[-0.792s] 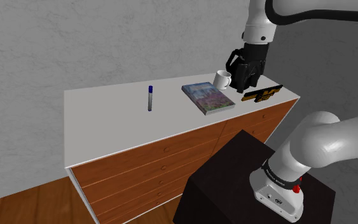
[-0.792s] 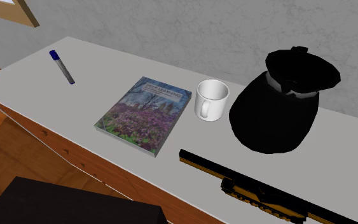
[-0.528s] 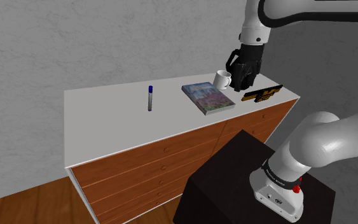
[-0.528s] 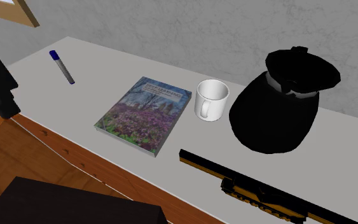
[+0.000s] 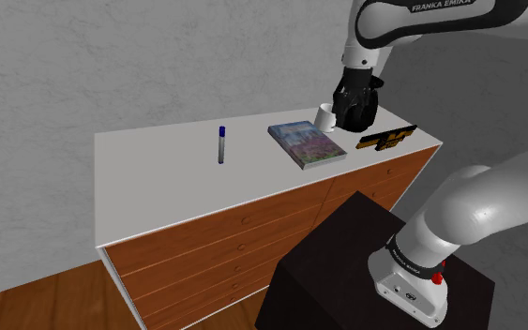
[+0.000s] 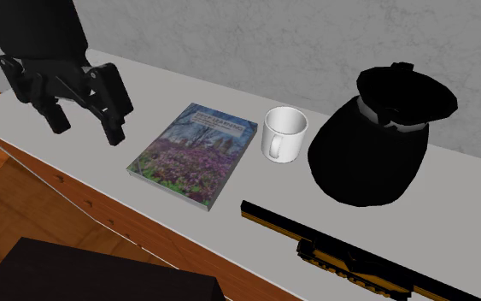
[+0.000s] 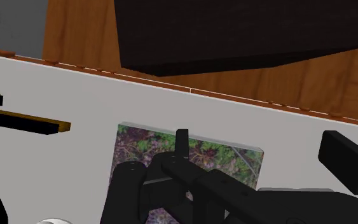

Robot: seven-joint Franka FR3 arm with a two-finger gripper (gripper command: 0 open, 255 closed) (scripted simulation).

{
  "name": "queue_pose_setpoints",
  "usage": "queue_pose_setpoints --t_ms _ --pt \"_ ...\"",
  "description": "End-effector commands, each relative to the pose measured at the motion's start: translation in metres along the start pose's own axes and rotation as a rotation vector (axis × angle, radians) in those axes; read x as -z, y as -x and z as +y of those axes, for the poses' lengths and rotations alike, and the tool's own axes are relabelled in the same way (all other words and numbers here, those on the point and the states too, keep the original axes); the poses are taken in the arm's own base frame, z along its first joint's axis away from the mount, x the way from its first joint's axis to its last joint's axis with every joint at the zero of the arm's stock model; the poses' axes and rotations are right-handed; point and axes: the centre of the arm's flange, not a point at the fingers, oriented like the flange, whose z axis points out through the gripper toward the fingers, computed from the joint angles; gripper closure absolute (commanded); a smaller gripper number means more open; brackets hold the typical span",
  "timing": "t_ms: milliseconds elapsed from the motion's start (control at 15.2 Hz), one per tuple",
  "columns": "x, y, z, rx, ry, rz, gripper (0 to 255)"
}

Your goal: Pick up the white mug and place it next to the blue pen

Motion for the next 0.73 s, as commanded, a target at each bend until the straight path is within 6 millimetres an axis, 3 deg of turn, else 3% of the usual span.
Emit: queue_pose_setpoints --t_ms 0,660 --pt "-0.002 -0.021 0.019 0.001 0.001 0.003 0" --pt "-0.023 -0.119 0.104 0.004 0.001 0.013 0"
